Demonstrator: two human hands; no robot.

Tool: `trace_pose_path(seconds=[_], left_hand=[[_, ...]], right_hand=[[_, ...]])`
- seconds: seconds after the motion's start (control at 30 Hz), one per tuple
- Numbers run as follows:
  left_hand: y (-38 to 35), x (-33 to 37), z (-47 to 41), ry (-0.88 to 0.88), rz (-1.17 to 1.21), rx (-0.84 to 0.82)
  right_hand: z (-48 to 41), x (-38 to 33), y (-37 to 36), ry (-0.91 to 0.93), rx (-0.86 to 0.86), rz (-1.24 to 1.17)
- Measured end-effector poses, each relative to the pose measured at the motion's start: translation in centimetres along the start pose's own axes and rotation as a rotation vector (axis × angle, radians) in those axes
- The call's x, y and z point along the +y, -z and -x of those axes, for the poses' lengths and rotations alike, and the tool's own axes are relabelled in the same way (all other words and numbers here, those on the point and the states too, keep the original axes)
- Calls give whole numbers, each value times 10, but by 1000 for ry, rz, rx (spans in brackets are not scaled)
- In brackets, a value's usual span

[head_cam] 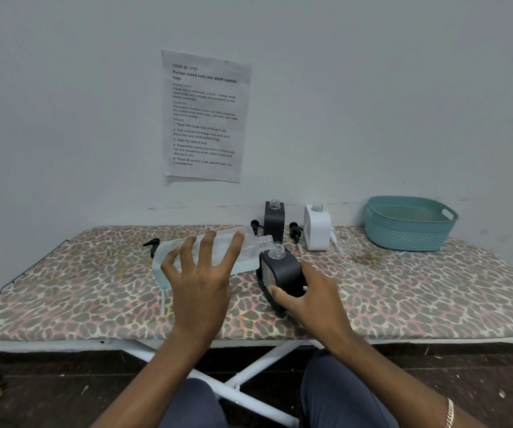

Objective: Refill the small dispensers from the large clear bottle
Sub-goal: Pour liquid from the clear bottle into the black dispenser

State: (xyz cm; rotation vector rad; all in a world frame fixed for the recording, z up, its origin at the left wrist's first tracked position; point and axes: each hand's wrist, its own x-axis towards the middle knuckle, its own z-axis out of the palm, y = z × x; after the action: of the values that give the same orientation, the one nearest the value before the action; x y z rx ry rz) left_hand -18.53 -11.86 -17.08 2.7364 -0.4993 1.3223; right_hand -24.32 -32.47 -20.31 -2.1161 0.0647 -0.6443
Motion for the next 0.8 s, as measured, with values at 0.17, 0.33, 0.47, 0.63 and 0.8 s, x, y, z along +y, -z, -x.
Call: trace_pose_path(seconds=[0.17,0.33,0.47,0.63,0.8], left_hand=[[1,0,0,1,3,-4],[0,0,0,-1,0,-2],[-1,0,0,-5,-3,-2],[-1,0,0,-8,-2,3],[-1,0,0,-7,-2,5]], right_hand=[[0,0,0,-2,-5,0],[0,1,0,-2,-5,9],[-1,0,0,-5,-1,20],[0,-2,1,-7,-13,9],[-1,-2,1,-6,-10,6]])
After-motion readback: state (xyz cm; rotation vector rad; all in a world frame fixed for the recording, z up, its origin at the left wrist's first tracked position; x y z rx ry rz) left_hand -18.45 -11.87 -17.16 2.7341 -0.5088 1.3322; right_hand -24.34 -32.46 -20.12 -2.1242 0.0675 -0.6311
